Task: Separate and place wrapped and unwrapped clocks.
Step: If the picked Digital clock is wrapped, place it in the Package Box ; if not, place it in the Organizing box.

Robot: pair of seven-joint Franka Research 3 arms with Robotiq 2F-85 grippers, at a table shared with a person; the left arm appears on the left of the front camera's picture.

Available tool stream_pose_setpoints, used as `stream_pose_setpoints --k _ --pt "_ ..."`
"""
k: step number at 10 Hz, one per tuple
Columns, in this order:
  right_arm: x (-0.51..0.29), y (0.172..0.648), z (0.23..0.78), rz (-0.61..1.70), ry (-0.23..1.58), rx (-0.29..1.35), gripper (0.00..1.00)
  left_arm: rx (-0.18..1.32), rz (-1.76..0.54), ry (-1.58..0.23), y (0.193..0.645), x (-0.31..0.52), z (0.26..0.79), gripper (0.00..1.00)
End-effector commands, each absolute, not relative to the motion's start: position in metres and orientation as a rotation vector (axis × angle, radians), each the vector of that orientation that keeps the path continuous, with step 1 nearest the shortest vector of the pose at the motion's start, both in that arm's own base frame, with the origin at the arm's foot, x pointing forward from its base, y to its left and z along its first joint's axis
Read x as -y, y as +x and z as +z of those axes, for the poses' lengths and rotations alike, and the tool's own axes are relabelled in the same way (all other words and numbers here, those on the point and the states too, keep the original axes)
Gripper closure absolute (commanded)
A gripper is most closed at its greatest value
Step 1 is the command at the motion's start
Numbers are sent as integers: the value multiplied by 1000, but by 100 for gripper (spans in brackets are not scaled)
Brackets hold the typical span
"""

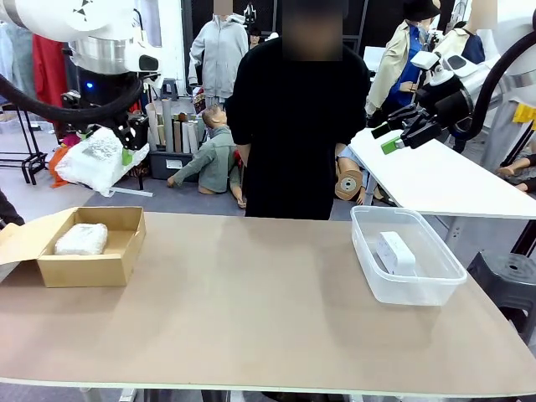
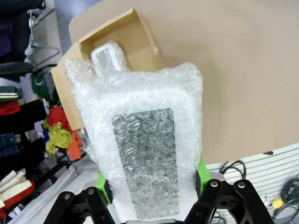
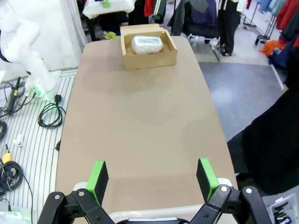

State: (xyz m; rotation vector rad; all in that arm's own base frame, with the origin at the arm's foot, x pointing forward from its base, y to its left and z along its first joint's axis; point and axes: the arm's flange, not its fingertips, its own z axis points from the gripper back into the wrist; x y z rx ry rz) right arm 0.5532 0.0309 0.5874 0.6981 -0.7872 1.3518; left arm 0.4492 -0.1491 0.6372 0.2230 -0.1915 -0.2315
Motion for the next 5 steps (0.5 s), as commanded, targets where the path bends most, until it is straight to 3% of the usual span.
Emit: stream_pose_setpoints --k 1,5 --pt "-31 552 588 1363 692 798 0 199 -241 221 449 145 641 100" --pt "-31 552 588 1363 692 798 0 177 -183 171 464 134 636 100"
